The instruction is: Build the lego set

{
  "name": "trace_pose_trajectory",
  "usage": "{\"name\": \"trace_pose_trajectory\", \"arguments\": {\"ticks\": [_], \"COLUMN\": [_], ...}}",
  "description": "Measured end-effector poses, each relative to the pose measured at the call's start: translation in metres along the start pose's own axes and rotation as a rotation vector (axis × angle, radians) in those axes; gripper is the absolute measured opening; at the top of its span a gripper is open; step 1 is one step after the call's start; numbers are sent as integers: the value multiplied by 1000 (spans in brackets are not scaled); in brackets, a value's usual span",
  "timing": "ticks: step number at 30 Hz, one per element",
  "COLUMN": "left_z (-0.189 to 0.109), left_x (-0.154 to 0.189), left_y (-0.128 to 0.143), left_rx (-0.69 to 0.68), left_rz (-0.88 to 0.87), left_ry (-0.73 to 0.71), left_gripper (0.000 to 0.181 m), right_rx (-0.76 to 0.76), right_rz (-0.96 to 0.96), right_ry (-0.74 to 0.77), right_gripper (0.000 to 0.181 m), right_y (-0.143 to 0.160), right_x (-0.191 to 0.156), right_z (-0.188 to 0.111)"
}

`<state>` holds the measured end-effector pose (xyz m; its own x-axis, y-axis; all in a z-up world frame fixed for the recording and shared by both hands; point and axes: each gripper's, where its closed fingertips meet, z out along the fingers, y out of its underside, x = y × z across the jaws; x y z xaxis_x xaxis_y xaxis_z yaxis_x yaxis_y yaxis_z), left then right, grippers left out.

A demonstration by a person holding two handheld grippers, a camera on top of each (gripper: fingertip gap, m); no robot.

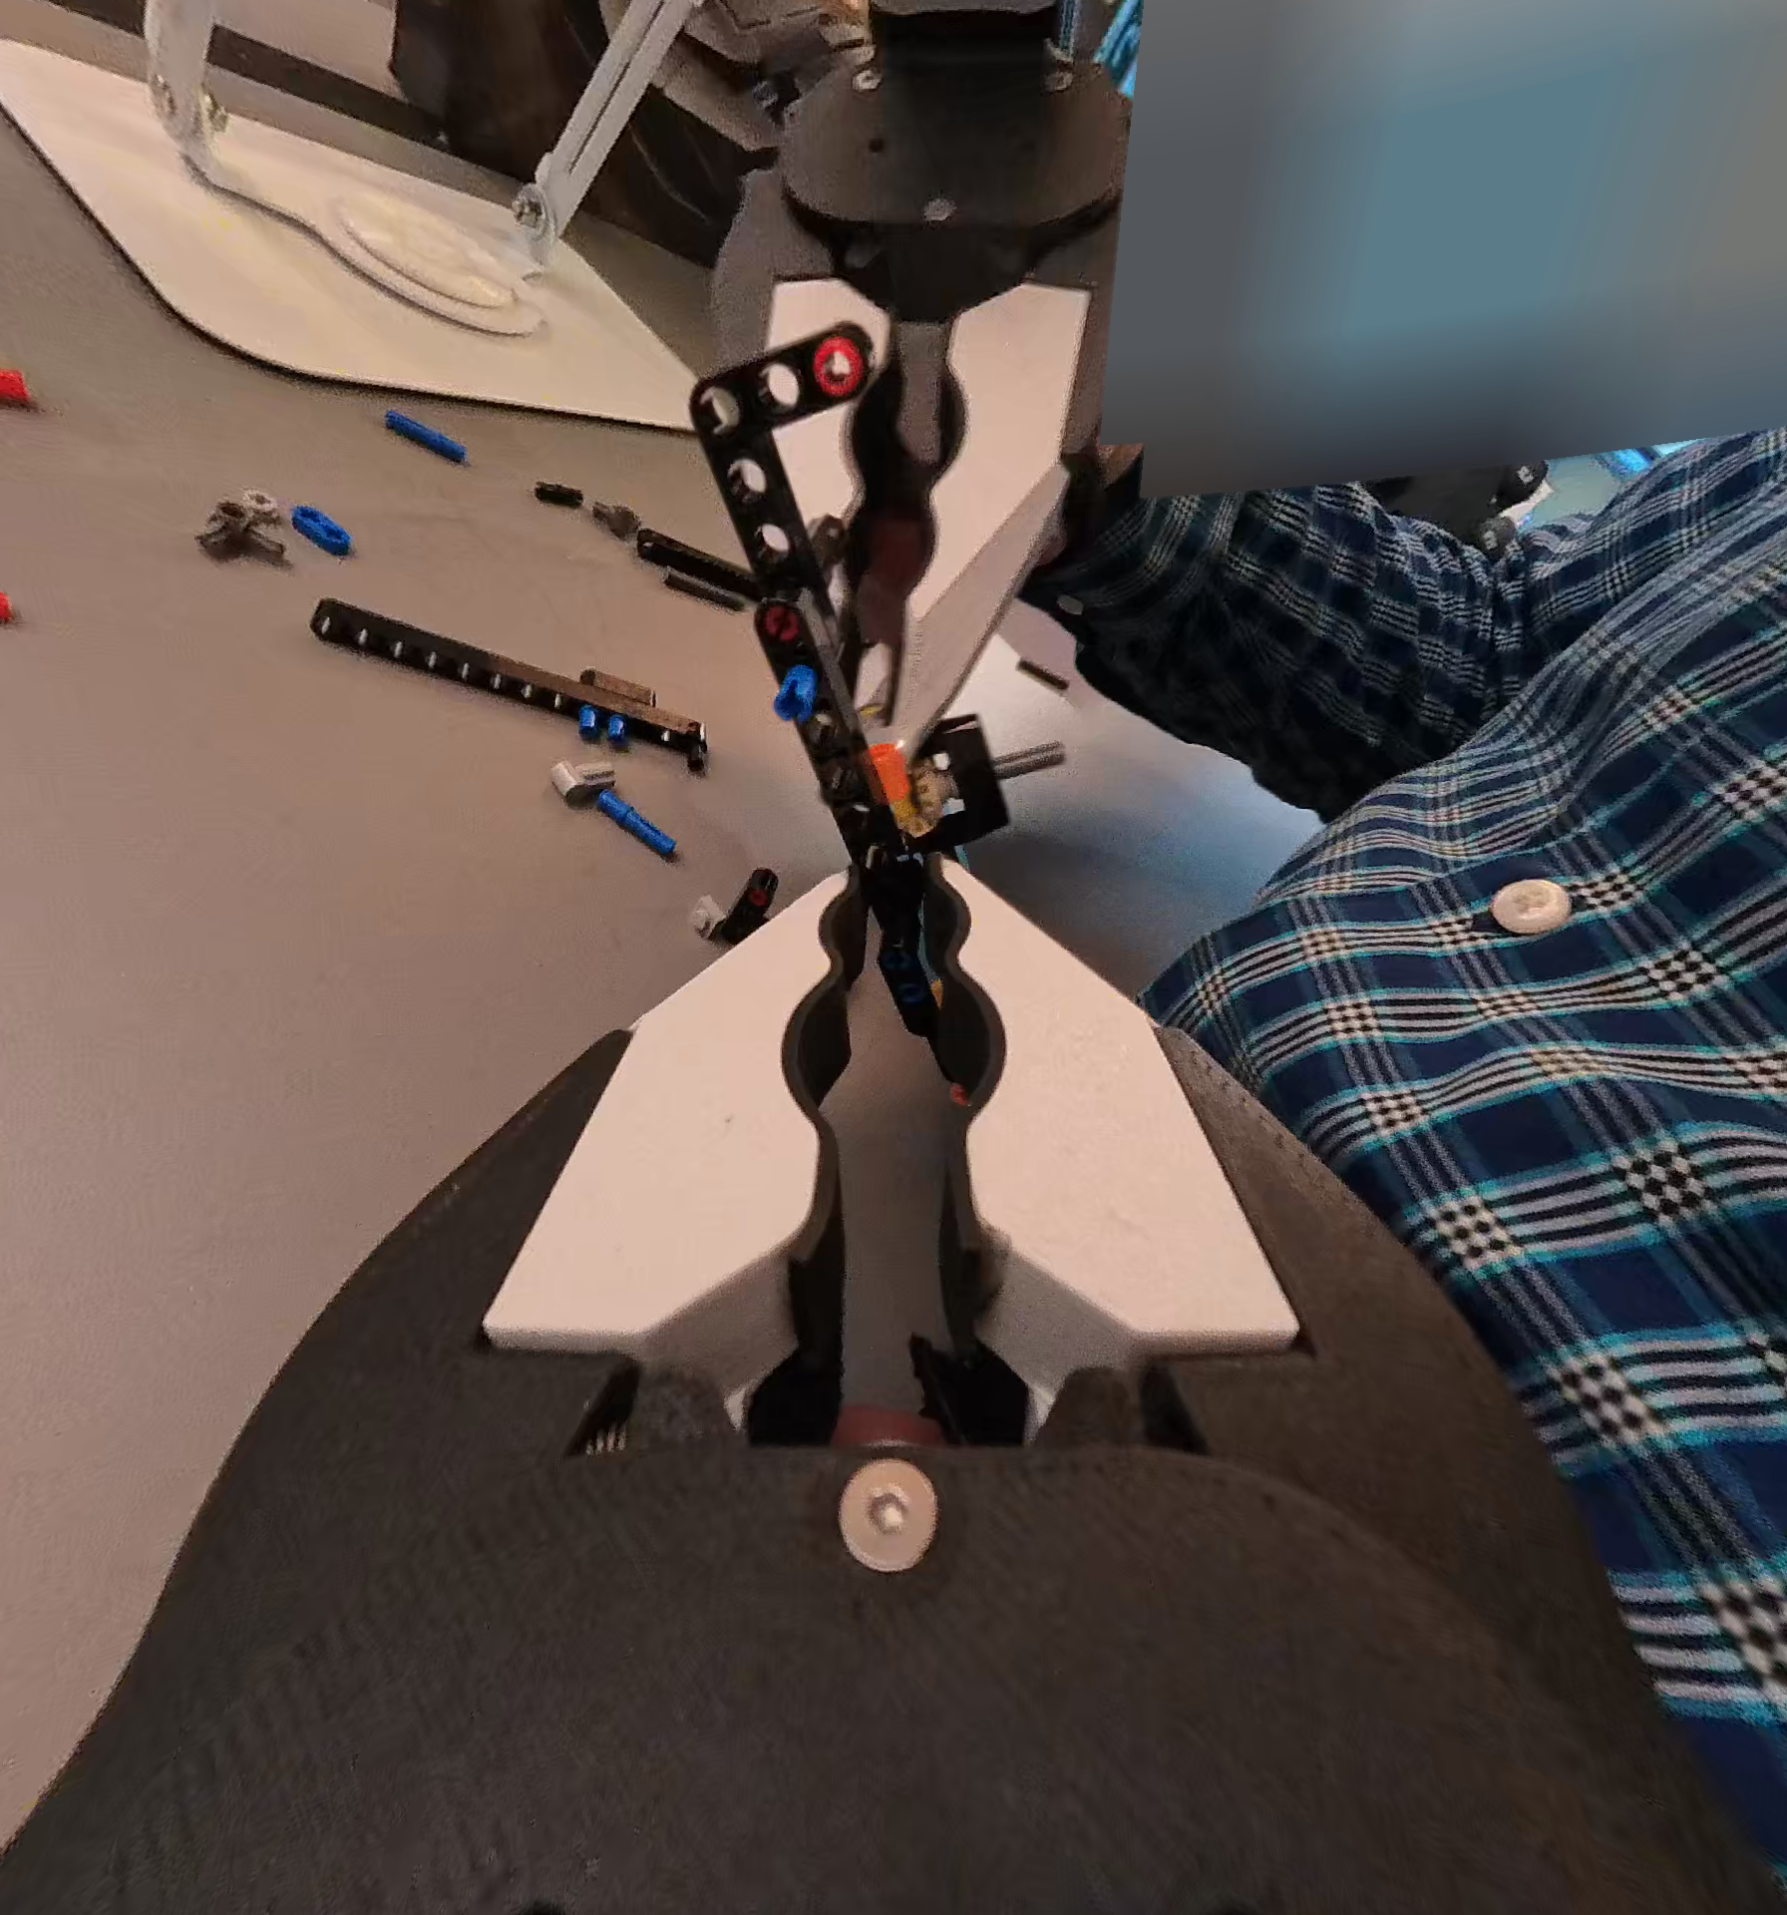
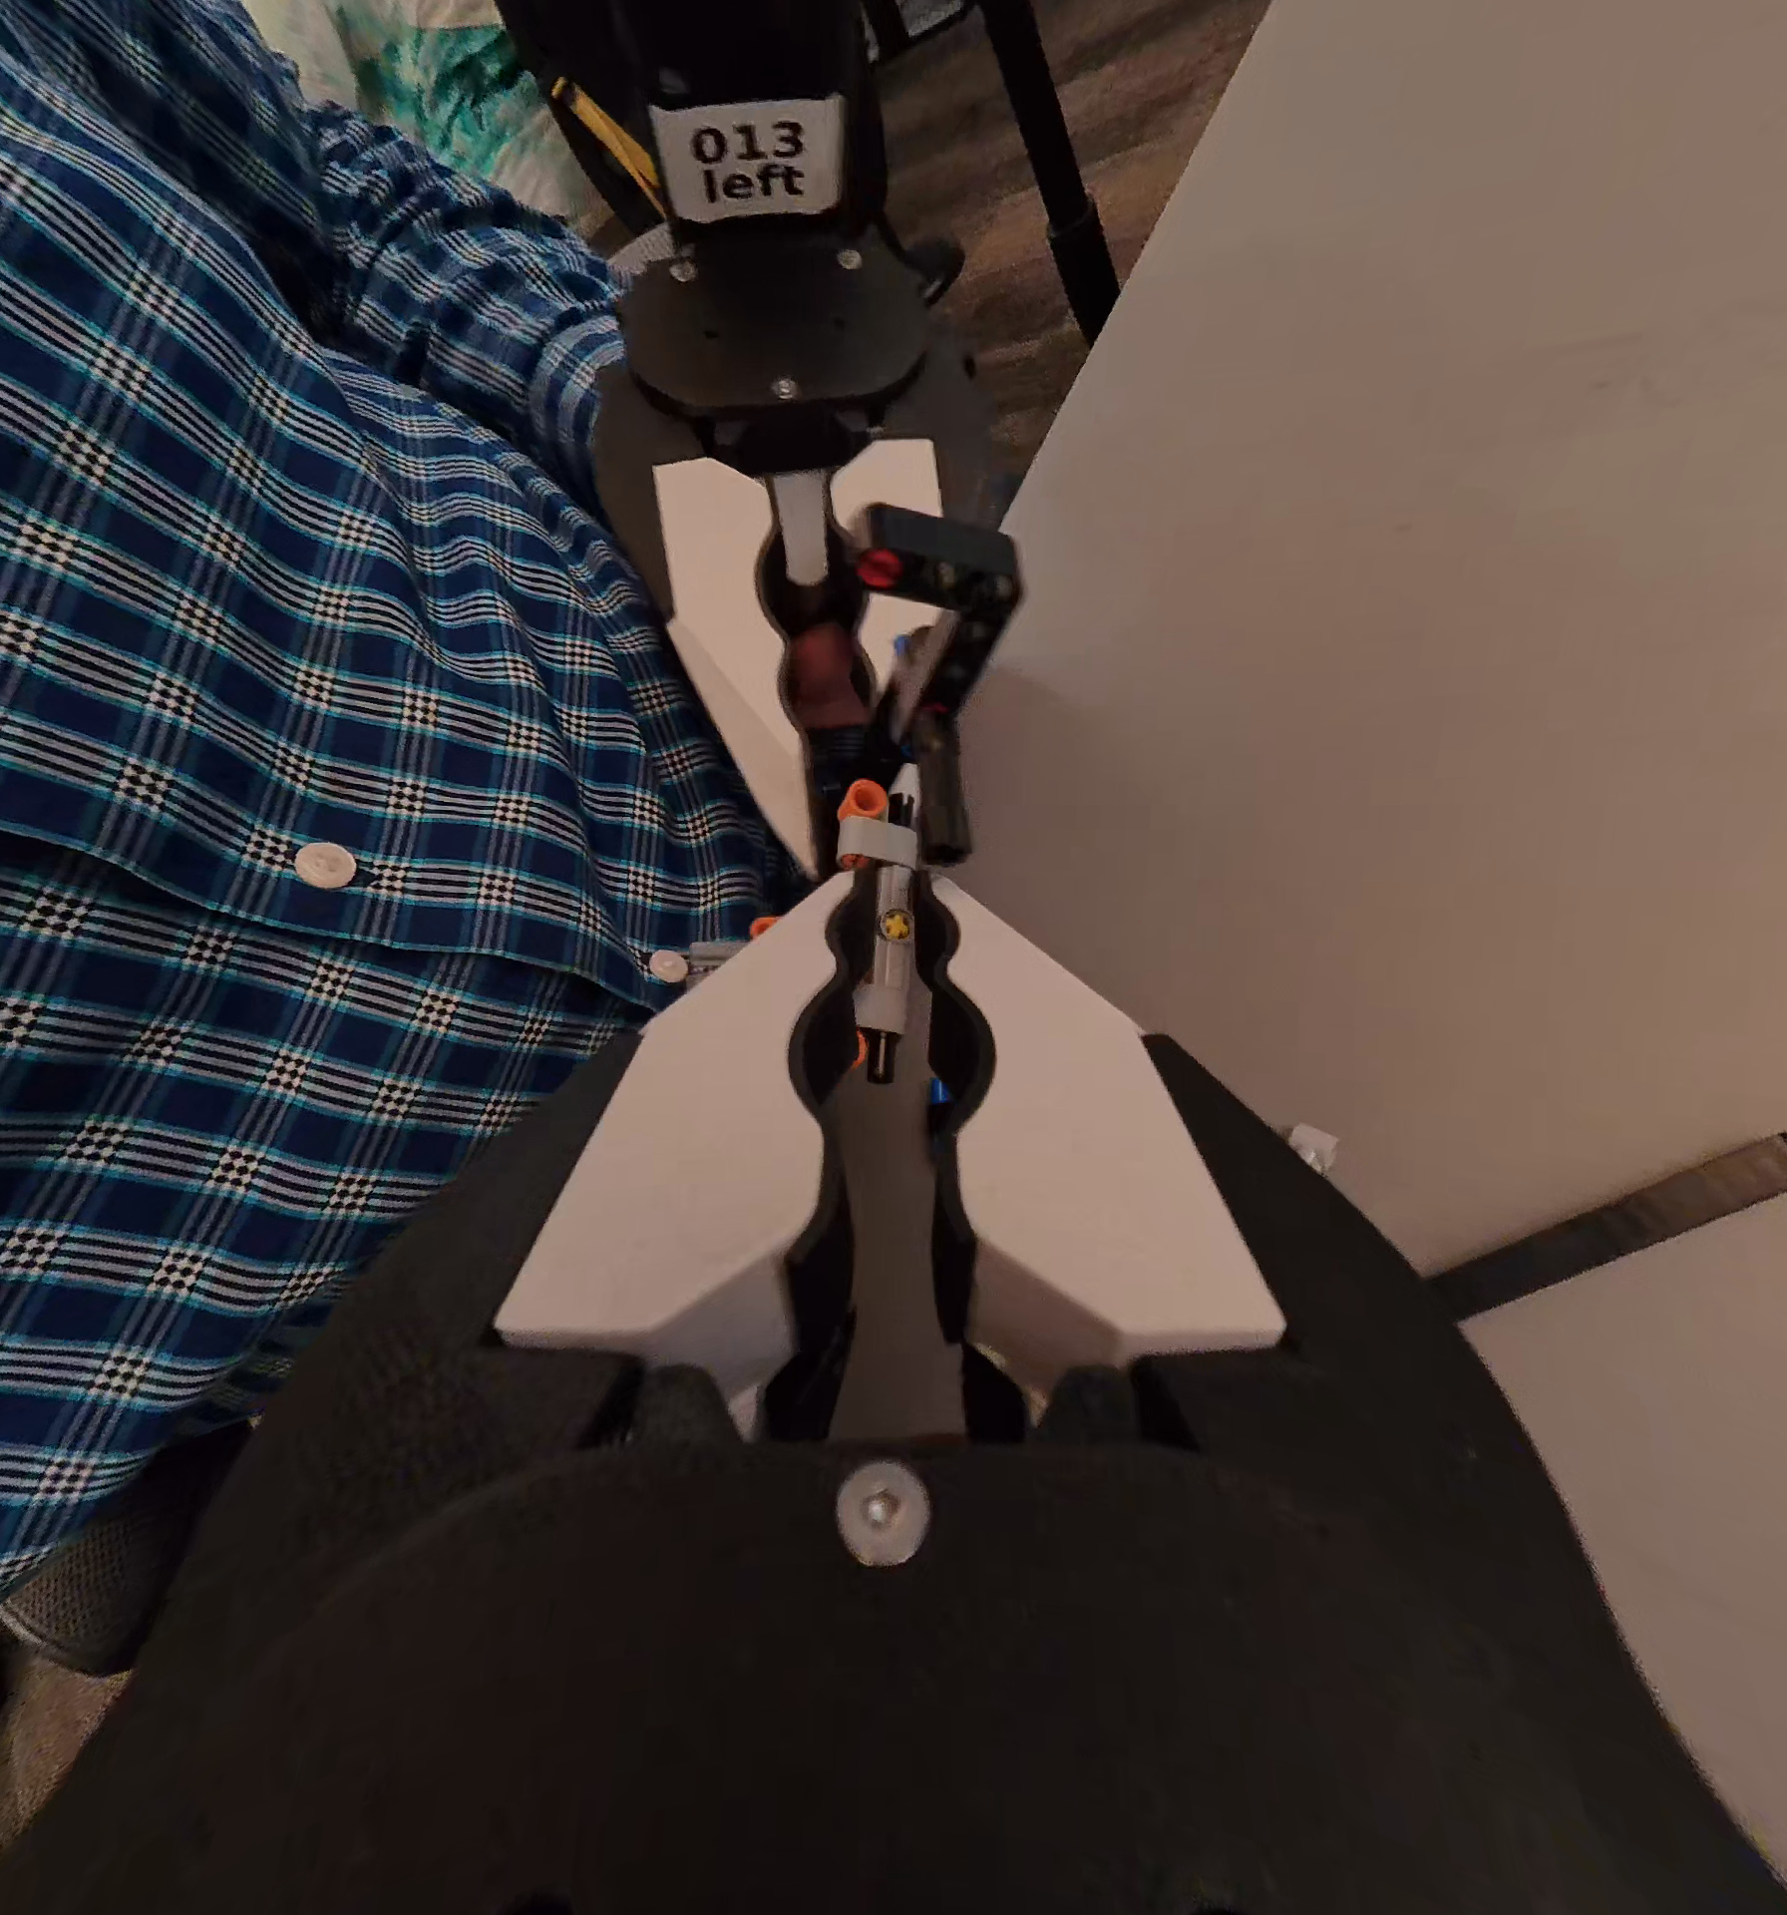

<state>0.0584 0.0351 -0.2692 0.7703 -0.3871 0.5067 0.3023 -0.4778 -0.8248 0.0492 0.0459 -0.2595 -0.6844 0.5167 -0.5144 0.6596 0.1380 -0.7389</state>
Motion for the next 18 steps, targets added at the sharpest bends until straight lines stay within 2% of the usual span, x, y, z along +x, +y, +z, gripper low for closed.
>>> {"name": "trace_pose_trajectory", "arguments": {"ticks": [18], "left_z": [1], "left_x": [0], "left_y": [-1], "left_rx": [-46], "left_rz": [55], "left_ry": [-20], "left_gripper": [9], "right_rx": [-32], "right_rz": [-33], "right_ry": [-25], "right_gripper": [5], "right_y": [-2], "right_x": [-5], "right_z": [-1]}}
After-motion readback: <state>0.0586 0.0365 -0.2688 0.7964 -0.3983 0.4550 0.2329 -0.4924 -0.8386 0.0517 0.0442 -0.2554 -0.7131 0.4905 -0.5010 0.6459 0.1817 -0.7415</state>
